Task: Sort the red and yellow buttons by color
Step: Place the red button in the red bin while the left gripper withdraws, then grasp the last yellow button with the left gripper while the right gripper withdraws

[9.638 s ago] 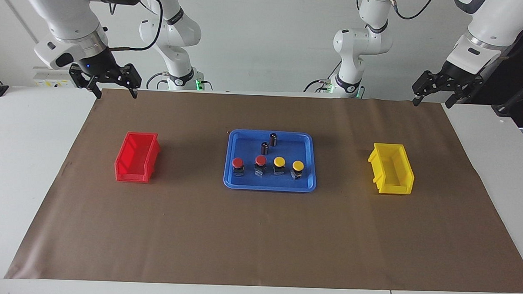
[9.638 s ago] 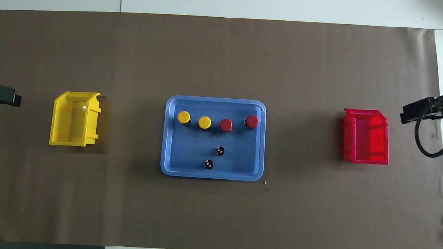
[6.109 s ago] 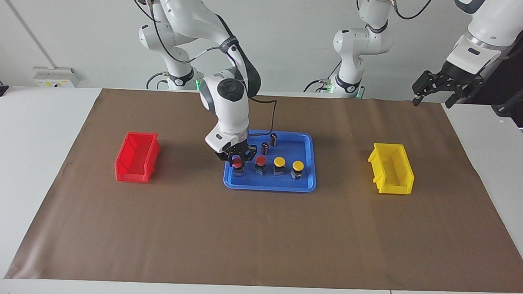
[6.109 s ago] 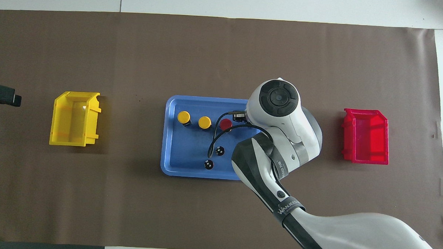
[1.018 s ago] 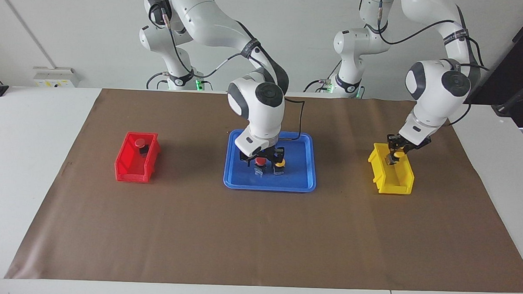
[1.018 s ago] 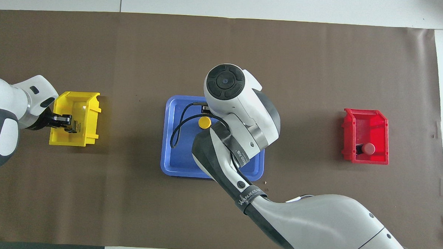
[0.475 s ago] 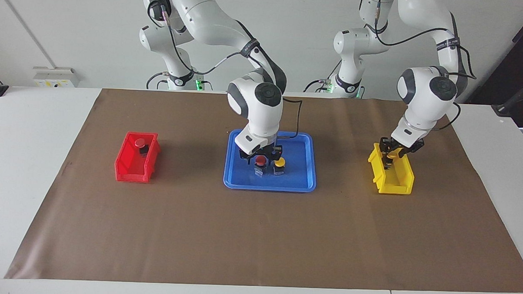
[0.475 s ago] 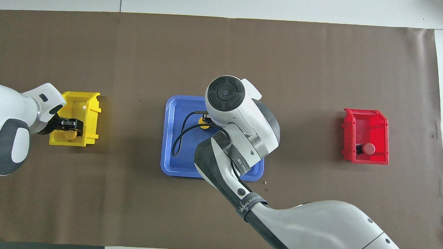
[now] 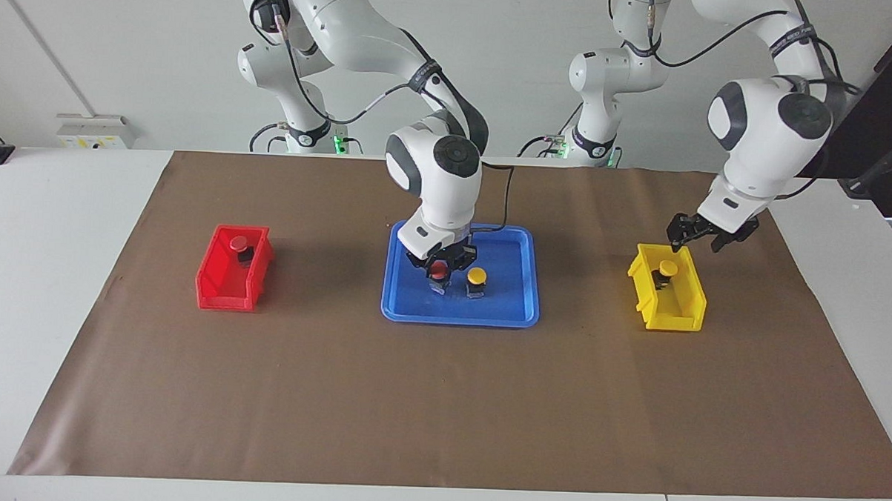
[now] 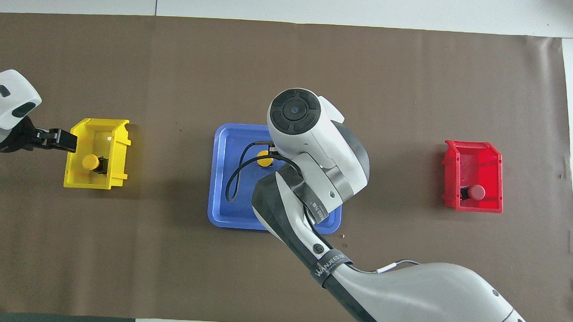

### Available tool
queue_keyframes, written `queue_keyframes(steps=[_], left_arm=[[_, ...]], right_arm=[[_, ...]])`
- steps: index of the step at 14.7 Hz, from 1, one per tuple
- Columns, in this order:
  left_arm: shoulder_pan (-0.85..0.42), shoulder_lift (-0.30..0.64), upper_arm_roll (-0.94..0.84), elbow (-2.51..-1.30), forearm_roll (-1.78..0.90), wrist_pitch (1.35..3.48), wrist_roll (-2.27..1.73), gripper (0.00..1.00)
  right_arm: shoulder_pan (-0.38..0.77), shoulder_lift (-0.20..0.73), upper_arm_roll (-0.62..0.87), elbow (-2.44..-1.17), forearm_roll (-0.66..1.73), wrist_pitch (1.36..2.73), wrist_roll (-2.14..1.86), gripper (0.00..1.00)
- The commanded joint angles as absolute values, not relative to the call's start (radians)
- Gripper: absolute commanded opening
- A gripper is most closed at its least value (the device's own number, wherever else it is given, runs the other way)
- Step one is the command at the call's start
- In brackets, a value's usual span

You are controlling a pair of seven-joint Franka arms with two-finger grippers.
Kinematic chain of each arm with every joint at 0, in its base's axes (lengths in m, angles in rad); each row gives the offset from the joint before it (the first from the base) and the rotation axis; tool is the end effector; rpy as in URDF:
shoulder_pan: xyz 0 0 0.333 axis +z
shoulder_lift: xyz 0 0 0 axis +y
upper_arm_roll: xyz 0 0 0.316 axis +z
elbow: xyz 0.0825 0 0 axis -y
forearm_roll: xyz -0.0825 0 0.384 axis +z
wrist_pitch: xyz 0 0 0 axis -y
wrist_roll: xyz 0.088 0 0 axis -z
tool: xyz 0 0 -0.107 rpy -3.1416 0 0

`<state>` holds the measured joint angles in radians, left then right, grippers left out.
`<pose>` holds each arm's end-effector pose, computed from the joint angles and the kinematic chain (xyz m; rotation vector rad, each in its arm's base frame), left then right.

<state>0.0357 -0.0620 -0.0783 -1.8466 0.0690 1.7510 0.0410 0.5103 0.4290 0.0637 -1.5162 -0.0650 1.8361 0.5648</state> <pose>0.5397 -0.0178 0.5429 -3.0650 0.1486 0.0518 0.5685 0.3544 0.4070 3.0516 0.0386 -0.1103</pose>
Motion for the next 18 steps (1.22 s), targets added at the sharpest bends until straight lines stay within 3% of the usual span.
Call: queue_keyframes(steps=[1, 3, 5, 6, 8, 9, 13, 18], left_arm=[[0.034, -0.040, -0.087, -1.617, 0.068, 1.571, 0.057, 1.00], [0.028, -0.026, -0.092, -1.592, 0.026, 1.575, 0.045, 1.00], [-0.052, -0.061, -0.098, -1.723, 0.023, 1.710, -0.094, 1.00], [-0.125, -0.064, -0.100, -1.797, 0.025, 1.788, -0.223, 1.00], [-0.257, -0.028, -0.098, -1.865, 0.025, 1.905, -0.374, 1.00], [-0.309, 0.027, -0.098, -1.856, 0.025, 1.952, -0.459, 1.00], [-0.517, 0.208, -0.097, -1.795, 0.060, 2.082, -0.725, 1.00], [-0.583, 0.288, -0.098, -1.786, 0.061, 2.134, -0.762, 1.00]], right_arm=[[0.364, 0.284, 0.075, -1.459, -0.055, 1.643, 0.328, 0.12], [0.229, 0.146, 0.072, -1.550, -0.055, 1.545, 0.109, 0.12], [0.073, 0.054, 0.072, -1.684, -0.057, 1.598, -0.097, 0.12], [0.005, 0.028, 0.072, -1.763, -0.058, 1.671, -0.176, 0.12], [-0.083, -0.041, 0.071, -1.978, -0.058, 1.945, -0.328, 0.12], [-0.107, -0.058, 0.071, -2.050, -0.057, 2.027, -0.365, 0.12], [-0.121, -0.054, 0.069, -2.143, -0.057, 2.136, -0.382, 0.12], [-0.185, -0.049, 0.069, -2.209, -0.058, 2.235, -0.512, 0.12]])
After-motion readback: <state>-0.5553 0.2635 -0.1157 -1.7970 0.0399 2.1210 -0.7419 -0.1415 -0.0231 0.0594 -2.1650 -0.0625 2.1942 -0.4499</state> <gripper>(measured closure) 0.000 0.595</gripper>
